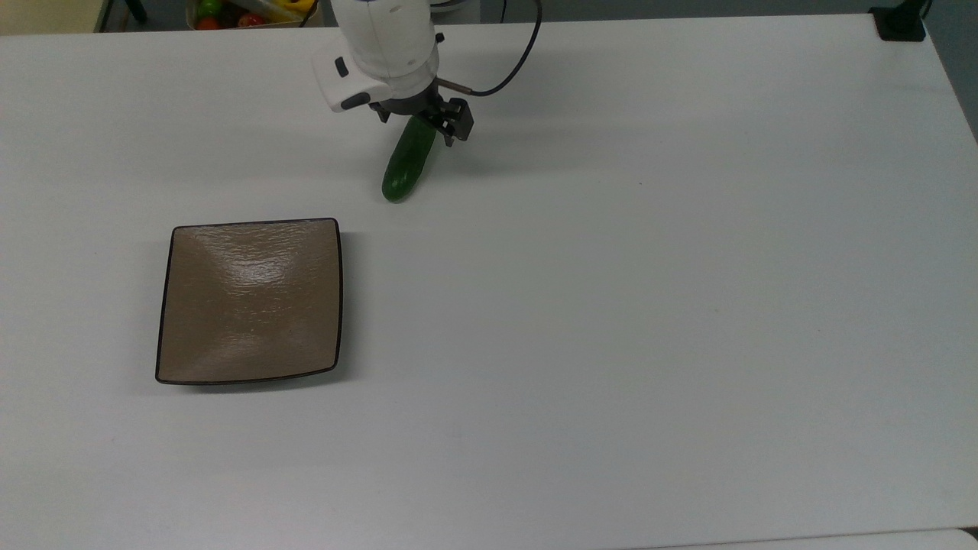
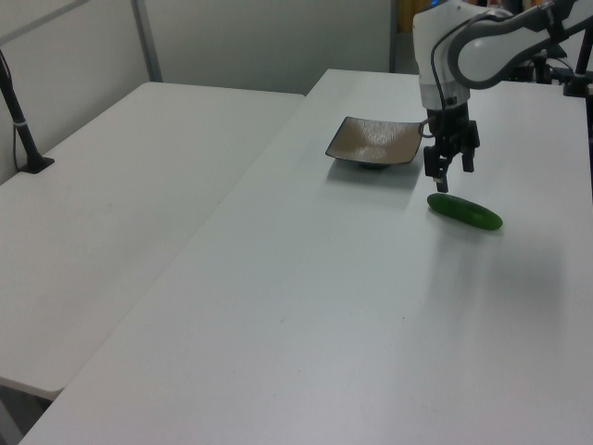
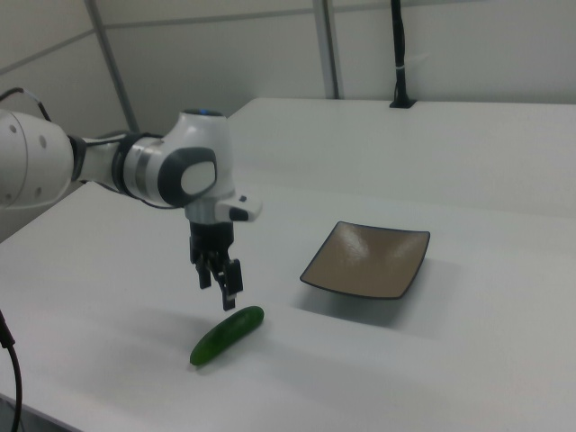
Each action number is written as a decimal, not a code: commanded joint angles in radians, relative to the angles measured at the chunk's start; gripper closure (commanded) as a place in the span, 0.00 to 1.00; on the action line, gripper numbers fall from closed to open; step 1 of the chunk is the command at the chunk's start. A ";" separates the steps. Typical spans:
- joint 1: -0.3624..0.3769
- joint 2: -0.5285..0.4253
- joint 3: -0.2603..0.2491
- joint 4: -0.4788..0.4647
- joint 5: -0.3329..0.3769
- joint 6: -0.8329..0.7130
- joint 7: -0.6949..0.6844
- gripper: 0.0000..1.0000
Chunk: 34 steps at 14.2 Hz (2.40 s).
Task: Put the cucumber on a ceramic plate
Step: 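Close the gripper on the cucumber's middle and lift it, then carry the cucumber over the brown square plate and lower it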
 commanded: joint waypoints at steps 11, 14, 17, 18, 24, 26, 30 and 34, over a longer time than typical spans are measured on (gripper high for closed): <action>-0.016 0.098 0.010 -0.065 -0.022 0.129 0.047 0.77; -0.023 0.084 0.010 -0.030 -0.022 0.103 0.038 0.84; -0.027 0.058 0.010 0.010 -0.020 0.095 0.035 0.84; -0.029 0.055 0.011 0.039 -0.020 0.095 0.035 0.84; -0.095 0.062 0.002 0.222 0.078 0.190 0.036 0.83; -0.137 0.099 -0.002 0.239 0.118 0.338 0.047 0.81; -0.208 0.255 -0.001 0.396 0.118 0.411 0.077 0.77; -0.220 0.303 -0.001 0.432 0.112 0.416 0.093 0.00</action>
